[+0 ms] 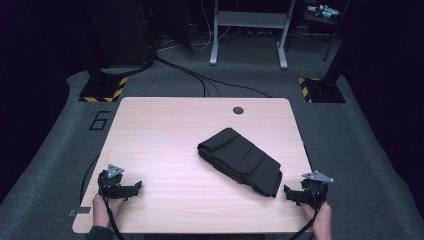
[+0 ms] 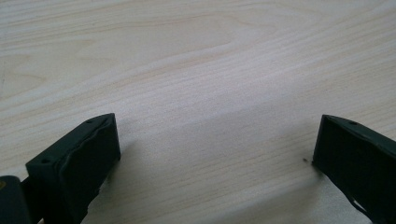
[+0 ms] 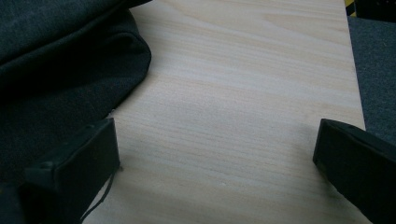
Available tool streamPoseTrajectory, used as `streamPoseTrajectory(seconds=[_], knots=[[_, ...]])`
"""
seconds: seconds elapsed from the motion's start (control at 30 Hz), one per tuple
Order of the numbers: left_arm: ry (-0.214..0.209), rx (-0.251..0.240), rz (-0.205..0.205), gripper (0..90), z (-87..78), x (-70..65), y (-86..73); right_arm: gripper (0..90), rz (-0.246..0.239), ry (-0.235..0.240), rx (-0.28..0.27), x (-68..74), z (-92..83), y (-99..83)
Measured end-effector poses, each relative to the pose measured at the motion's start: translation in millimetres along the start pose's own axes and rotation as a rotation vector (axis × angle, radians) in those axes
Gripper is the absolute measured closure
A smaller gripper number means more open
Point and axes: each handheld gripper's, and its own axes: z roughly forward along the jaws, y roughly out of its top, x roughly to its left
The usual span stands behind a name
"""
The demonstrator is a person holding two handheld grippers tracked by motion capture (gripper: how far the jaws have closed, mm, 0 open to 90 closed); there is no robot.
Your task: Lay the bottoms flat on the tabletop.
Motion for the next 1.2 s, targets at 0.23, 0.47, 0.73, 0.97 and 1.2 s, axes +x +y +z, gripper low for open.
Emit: streamPoseTrajectory(seconds=[0.23, 0.47, 0.73, 0.97, 1.2], knots=[[0.0, 0.0, 0.0, 0.3, 0.0, 0.0, 0.0, 0.0, 0.025, -0.026, 0.007, 0.3, 0.9, 1.8], [0.0, 0.0, 0.0, 0.2, 0.0, 0.0, 0.1, 0.0, 0.067, -0.009, 0.006, -2.7, -0.4, 3.3], [0.0, 0.0, 0.0, 0.3, 0.0, 0.1, 0.0, 0.1, 0.146, 0.051, -0.03, -2.1, -18.4, 23.7], [0.0, 0.0, 0.0, 0.2, 0.0, 0.0, 0.0, 0.8, 0.117, 0.12, -0.085, 26.1, -27.6, 71.0], [0.0, 0.0, 0.0, 0.2, 0.0, 0.0, 0.1, 2.0, 0.031, 0.188, -0.023, 75.2, 13.6, 107.3]])
